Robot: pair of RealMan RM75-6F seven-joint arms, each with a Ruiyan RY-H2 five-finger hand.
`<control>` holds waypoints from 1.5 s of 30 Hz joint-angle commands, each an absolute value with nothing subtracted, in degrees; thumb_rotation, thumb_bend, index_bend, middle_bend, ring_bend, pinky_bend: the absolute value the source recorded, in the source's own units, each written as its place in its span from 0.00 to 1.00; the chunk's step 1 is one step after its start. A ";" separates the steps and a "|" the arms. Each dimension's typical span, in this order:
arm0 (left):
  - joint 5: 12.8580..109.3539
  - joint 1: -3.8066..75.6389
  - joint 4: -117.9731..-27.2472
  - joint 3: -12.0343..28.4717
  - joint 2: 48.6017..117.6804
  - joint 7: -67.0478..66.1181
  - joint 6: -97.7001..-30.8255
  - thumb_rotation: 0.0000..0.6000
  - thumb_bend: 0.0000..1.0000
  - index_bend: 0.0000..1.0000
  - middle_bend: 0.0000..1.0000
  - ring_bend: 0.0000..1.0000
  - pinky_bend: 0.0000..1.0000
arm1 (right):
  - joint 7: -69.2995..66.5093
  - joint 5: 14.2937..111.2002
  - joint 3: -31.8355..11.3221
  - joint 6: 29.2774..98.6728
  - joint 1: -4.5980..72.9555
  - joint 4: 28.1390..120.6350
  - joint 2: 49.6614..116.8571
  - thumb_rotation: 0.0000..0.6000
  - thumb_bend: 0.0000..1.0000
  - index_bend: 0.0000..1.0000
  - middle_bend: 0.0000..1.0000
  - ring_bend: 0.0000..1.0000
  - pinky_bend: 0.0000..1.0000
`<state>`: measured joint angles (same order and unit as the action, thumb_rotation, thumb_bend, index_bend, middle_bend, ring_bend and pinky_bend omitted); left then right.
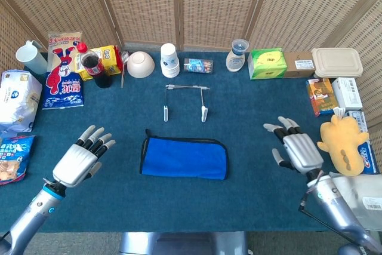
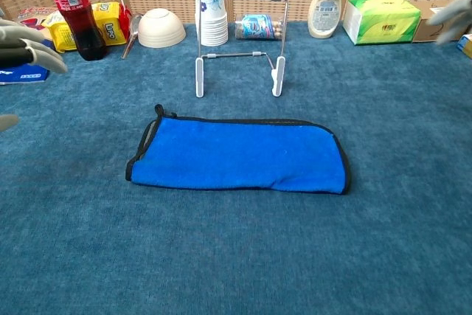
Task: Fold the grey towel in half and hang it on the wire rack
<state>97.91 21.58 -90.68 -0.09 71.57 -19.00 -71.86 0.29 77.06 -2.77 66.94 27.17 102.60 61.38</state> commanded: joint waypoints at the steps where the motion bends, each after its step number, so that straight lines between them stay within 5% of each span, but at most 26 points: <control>1: 98.17 22.04 -90.02 -0.22 71.83 -19.18 -71.43 1.00 0.24 0.14 0.15 0.05 0.00 | 0.00 77.61 -2.35 68.31 25.80 103.20 60.51 1.00 0.50 0.15 0.25 0.03 0.00; 16: 102.78 28.78 -79.38 -0.84 76.19 -20.61 -65.29 1.00 0.24 0.14 0.14 0.05 0.00 | -2.67 80.53 0.51 75.31 17.55 103.40 58.82 1.00 0.50 0.15 0.25 0.03 0.00; 45: 102.46 37.92 -69.46 -1.86 85.90 -15.90 -59.48 1.00 0.24 0.11 0.12 0.01 0.00 | -5.02 80.35 -1.31 75.53 13.43 103.28 58.07 1.00 0.51 0.15 0.25 0.03 0.00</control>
<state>102.87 37.52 -68.77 -1.68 86.31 -16.40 -60.07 -5.03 80.33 -1.28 75.53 13.45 103.26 58.08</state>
